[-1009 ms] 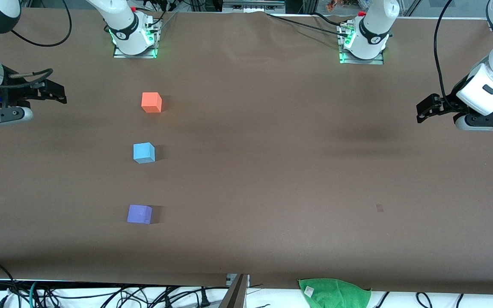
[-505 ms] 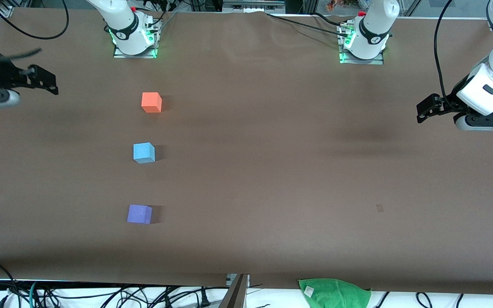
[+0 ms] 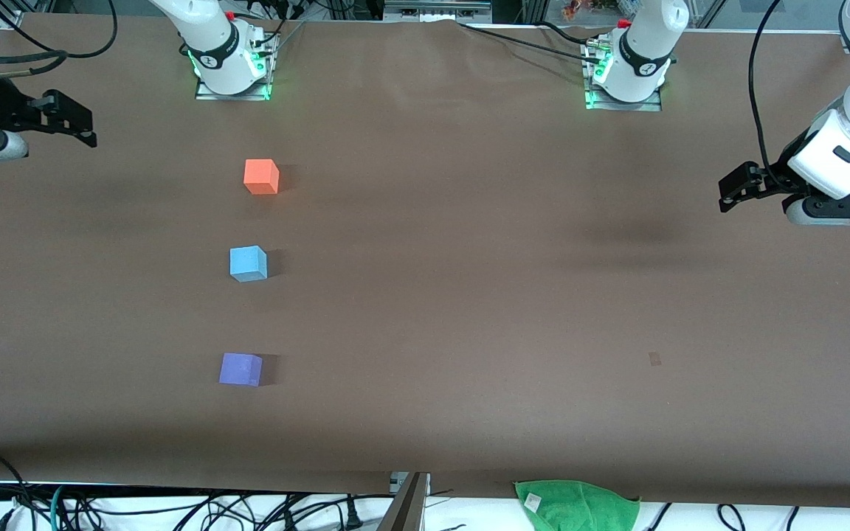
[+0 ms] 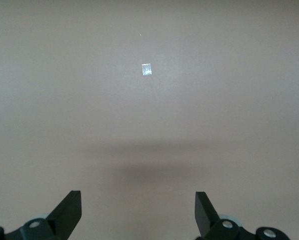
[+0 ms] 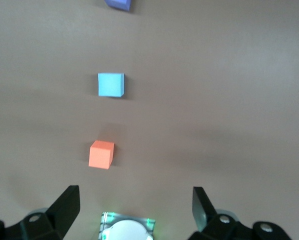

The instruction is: Place blue block between orange and purple blocks

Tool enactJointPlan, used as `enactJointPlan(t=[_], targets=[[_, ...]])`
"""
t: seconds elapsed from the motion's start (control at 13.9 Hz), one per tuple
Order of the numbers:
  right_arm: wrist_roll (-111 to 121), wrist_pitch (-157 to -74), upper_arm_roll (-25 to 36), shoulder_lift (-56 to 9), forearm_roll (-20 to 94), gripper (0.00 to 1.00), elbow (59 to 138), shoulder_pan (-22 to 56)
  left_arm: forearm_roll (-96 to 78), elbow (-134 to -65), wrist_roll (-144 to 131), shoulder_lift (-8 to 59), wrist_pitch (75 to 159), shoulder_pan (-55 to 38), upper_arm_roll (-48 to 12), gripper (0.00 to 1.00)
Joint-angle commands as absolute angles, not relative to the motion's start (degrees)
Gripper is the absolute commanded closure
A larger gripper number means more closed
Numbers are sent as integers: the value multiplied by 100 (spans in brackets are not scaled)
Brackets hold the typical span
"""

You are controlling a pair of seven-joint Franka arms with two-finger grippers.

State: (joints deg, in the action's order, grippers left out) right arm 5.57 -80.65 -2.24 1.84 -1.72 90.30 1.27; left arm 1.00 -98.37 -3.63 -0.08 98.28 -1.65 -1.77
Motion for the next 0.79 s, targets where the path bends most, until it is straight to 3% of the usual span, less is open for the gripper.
enactJointPlan(t=[0.0,0.72], targets=[[115,-7779,-360,343,-237,1,9141,-18,44,-9800,-246,-53,9800,-149,-167,0],[167,-7717,-299,62,-246,1,8947,-26,44,-9791,-246,-53,9809,-149,-167,0]])
